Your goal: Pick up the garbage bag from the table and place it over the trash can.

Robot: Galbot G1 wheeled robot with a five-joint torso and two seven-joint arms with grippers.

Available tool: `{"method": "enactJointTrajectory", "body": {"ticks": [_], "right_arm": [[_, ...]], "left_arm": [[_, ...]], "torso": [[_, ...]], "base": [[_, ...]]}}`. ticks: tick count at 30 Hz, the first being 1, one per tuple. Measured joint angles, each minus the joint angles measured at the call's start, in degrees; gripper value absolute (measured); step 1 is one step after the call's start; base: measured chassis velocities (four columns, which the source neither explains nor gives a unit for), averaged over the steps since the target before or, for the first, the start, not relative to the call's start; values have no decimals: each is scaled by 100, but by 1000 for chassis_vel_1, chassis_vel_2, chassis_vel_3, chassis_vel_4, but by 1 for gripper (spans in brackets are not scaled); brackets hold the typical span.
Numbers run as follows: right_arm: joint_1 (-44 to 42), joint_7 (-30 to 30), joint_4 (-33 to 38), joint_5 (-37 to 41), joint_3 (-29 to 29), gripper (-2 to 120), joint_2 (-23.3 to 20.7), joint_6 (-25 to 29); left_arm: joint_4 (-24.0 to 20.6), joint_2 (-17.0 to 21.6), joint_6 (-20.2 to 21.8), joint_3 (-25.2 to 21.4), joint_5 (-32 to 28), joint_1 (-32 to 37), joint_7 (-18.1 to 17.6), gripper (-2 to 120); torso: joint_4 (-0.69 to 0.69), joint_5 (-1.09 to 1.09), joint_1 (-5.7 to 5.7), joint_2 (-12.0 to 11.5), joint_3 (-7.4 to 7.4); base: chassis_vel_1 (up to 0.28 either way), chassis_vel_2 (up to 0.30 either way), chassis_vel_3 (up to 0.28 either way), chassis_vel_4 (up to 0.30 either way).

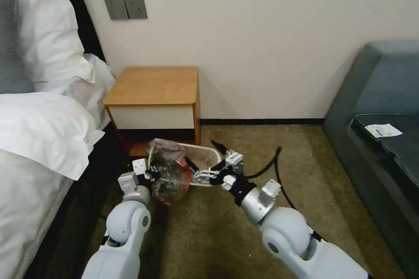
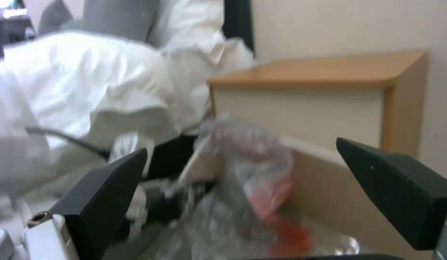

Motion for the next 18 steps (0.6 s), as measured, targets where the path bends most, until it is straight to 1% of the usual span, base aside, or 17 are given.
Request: {"method": "enactJointTrajectory", "body": {"ticks": [3,4,6,13,18], "right_arm": [[219,7,-262,-76,-329,100,98,-66],[219,7,-262,-76,-329,100,98,-66],[403,89,-428,52,-507,100,233,-133],[741,227,-744,320,-643,100,318,-171],[791,245,-851,409,-643,100,336,-153]], "left_arm": [[-90,-105,-283,2,71,91,-36,0],[-90,-105,-283,2,71,91,-36,0],[-158,-159,-363,-1,113,186,-45,0],[-329,-236,-396,0,265,384,-41,0],[-421,-266,-404,13,307,468,-28,0]], "torso": [[0,0,0,0,0],[0,0,0,0,0],[0,0,0,0,0],[0,0,0,0,0],[-1,0,0,0,0]], "base": [[0,0,0,0],[0,0,0,0],[0,0,0,0],[0,0,0,0],[0,0,0,0]]}}
